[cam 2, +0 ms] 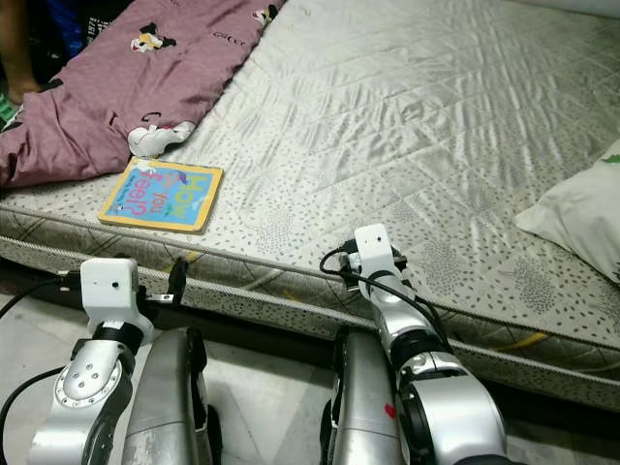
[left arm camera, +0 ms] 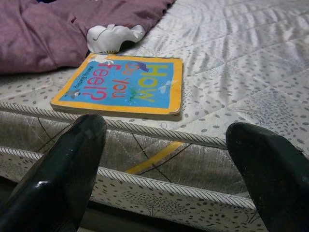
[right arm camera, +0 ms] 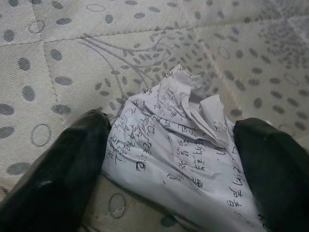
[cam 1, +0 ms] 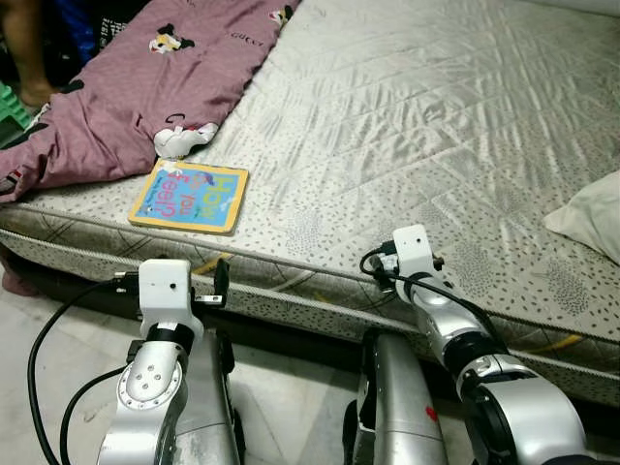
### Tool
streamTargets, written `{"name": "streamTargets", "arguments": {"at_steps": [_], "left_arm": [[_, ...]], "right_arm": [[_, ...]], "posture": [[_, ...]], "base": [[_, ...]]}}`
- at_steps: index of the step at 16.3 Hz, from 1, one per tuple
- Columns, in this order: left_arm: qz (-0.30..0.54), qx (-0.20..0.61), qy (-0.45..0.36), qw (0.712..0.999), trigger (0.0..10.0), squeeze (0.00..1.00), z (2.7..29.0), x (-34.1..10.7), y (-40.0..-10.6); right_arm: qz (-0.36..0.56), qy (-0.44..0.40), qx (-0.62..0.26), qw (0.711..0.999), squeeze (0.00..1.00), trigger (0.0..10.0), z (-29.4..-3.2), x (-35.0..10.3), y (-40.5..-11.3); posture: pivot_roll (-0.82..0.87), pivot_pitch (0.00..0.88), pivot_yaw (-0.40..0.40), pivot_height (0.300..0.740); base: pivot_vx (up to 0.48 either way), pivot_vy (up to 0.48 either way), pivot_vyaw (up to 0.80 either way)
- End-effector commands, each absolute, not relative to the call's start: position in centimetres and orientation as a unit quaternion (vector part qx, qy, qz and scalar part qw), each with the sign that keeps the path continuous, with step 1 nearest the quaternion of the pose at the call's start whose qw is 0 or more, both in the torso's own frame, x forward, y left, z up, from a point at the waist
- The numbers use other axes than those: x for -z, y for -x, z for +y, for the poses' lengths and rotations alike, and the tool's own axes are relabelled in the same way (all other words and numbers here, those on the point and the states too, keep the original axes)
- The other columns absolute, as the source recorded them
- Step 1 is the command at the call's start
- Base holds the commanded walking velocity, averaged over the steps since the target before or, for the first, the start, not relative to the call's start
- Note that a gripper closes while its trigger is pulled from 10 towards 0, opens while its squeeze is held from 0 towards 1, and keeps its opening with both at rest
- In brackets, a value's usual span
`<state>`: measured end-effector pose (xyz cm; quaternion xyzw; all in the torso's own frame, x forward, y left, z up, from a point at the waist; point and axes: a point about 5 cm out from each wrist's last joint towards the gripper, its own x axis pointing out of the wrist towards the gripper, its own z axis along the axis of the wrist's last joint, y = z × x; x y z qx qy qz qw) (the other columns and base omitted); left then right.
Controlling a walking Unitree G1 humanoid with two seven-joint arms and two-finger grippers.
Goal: Clean up the room
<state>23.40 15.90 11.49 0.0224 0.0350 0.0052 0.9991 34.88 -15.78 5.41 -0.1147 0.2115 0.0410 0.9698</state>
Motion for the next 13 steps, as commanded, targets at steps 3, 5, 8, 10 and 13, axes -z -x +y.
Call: {"name": "streamTargets", "arguments": {"at_steps": [3, 5, 8, 10, 13], "left_arm": [[0.031, -0.003, -0.024, 0.999, 10.0, 0.0, 16.0, -11.8, -24.0], [0.028, -0.001, -0.023, 0.999, 10.0, 0.0, 15.8, -11.9, -24.4], [0.024, -0.001, -0.023, 0.999, 10.0, 0.0, 15.8, -11.9, -24.8], [0.022, 0.0, -0.022, 1.0, 10.0, 0.0, 15.8, -12.0, -25.1], [0.018, 0.002, -0.02, 1.0, 10.0, 0.0, 15.6, -12.1, -25.5]], "right_arm": [[0.255, 0.098, -0.047, 0.961, 0.0, 0.0, -15.4, -3.7, -33.8], [0.256, 0.098, -0.049, 0.96, 0.0, 0.0, -15.3, -3.7, -33.9], [0.254, 0.097, -0.055, 0.961, 0.0, 0.0, -15.0, -3.8, -33.9], [0.252, 0.095, -0.058, 0.961, 0.0, 0.0, -14.9, -3.9, -34.0], [0.247, 0.093, -0.062, 0.962, 0.0, 0.0, -14.7, -4.1, -34.1]], "posture": [[0.2, 0.136, -0.025, 0.5], [0.2, 0.121, -0.025, 0.5], [0.19, 0.102, -0.024, 0.5], [0.19, 0.094, -0.023, 0.5], [0.18, 0.077, -0.023, 0.5]], "base": [[0.0, 0.0, 0.0], [0.0, 0.0, 0.0], [0.0, 0.0, 0.0], [0.0, 0.0, 0.0], [0.0, 0.0, 0.0]]}}
